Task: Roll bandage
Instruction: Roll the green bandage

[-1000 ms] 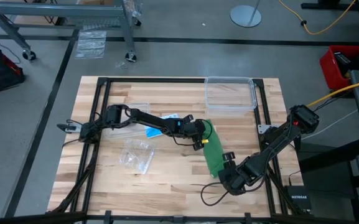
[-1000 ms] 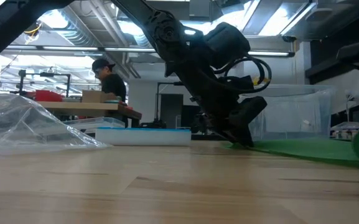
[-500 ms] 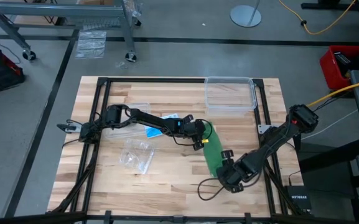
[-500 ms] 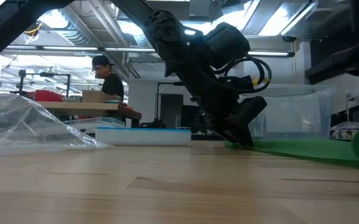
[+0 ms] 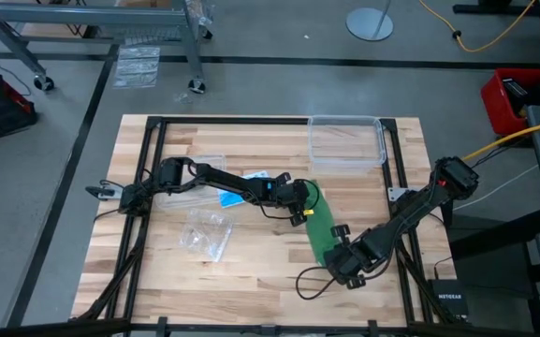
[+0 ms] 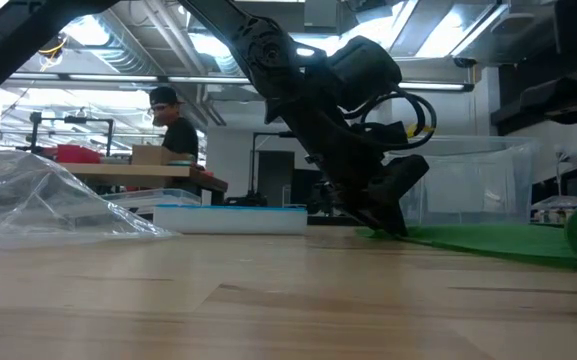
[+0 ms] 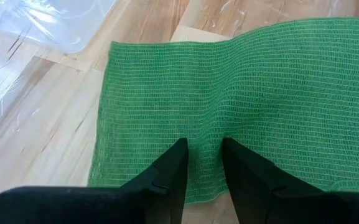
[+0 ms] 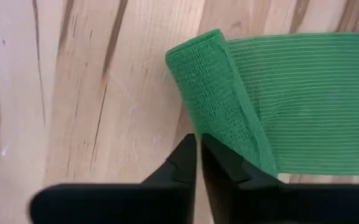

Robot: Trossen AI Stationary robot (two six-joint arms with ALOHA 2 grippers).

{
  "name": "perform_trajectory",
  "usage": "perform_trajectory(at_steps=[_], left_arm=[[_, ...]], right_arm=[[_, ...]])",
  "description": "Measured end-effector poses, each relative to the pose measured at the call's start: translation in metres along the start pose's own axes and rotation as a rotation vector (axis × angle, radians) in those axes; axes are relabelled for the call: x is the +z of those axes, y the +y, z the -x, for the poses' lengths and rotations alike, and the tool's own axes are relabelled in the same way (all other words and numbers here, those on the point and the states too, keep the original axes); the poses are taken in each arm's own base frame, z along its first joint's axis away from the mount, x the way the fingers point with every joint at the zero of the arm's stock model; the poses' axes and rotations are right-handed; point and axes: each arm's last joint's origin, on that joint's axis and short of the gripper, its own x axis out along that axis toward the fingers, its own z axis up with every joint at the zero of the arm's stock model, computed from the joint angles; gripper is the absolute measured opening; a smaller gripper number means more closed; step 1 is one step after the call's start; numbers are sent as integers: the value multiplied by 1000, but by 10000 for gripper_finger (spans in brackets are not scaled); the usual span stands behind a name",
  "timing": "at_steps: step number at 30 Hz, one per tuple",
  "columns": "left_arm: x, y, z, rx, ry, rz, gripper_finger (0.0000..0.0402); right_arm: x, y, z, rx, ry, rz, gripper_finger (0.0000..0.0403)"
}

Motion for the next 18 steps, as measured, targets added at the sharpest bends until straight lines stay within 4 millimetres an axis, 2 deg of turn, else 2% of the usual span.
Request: perform_trajectory(at_steps=[2, 8, 18], left_arm=[[0, 0, 0, 0, 0, 0, 95], [0, 0, 0, 0, 0, 0, 95], [0, -1, 0, -2, 0, -1, 95]], right_arm=[[0, 0, 0, -7, -3, 0, 6], [2, -5, -1, -32, -12, -15, 14], [12, -26, -18, -44, 58, -21, 7]])
